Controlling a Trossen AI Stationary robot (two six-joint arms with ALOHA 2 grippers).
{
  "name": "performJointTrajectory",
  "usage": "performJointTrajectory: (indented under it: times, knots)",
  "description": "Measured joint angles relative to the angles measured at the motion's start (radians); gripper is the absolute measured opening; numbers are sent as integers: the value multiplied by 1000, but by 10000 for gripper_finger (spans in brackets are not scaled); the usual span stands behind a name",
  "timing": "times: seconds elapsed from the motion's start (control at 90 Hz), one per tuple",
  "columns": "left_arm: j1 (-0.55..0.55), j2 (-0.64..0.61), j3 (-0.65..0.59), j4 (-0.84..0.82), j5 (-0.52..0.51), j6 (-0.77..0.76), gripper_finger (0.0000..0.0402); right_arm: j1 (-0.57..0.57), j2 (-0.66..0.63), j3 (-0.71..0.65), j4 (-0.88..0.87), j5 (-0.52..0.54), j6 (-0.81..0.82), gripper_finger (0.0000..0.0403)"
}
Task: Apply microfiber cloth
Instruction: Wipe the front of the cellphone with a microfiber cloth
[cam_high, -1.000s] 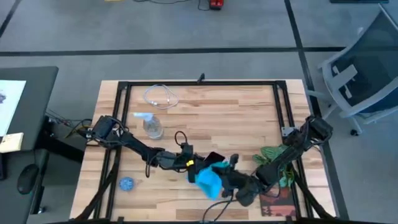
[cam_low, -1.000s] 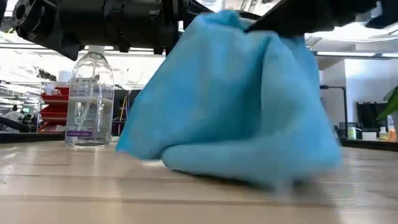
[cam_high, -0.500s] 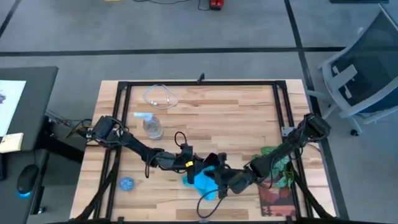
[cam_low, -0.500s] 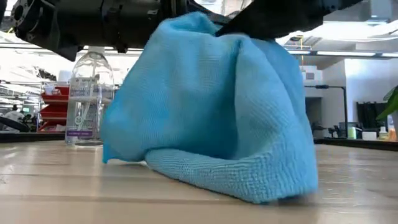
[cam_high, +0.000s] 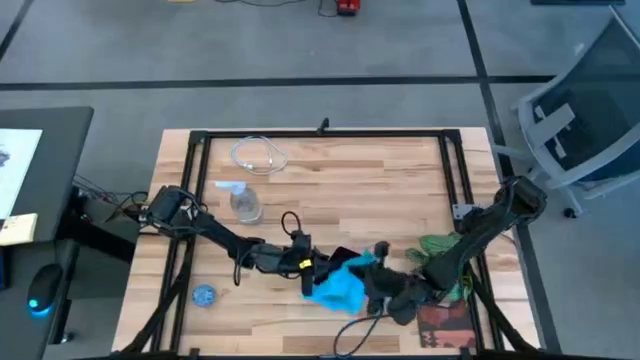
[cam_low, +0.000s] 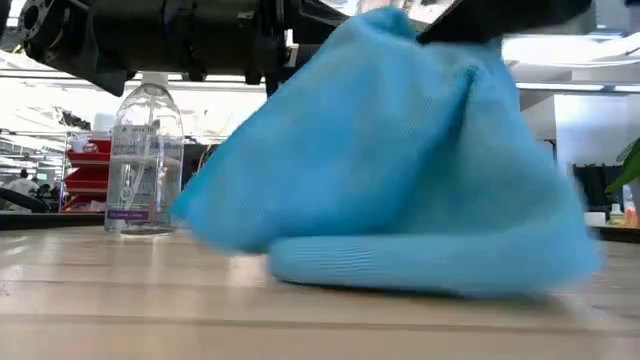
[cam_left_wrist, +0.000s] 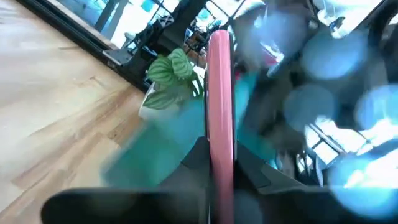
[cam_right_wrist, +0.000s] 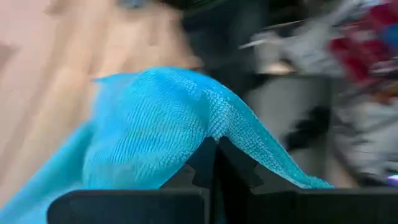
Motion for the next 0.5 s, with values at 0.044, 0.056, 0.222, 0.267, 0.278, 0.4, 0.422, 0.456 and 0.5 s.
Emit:
performJointTrajectory:
  times: [0.044, 0.056, 0.222, 0.267, 0.278, 0.4, 0.422, 0.456, 0.5]
  knots:
    - [-1, 0, 0, 0, 0, -1, 7, 6, -16, 0, -17, 56, 7, 0]
    - [-1, 0, 0, 0, 0, -1, 7, 7, -19, 0, -21, 65, 10, 0]
    - [-2, 1, -1, 20, -1, 12, 7, 3, -35, 0, -35, 60, 57, 0]
    - [-2, 2, -1, 26, -1, 20, 7, 1, -26, 1, -31, 33, 69, 0]
    - [-2, 2, -1, 27, -1, 22, 7, 0, -23, 1, -29, 27, 72, 0]
    - [-1, 4, -3, 28, -6, 30, 7, -3, 31, 2, -11, -75, 99, 0]
    - [-1, 4, -3, 28, -6, 31, 7, -3, 43, 2, 2, -95, 99, 0]
    - [-1, 4, -3, 29, -6, 33, 7, -3, 63, 2, 27, -124, 98, 0]
    - [-1, 4, -3, 30, -4, 34, 7, -2, 88, 2, 58, -157, 86, 0]
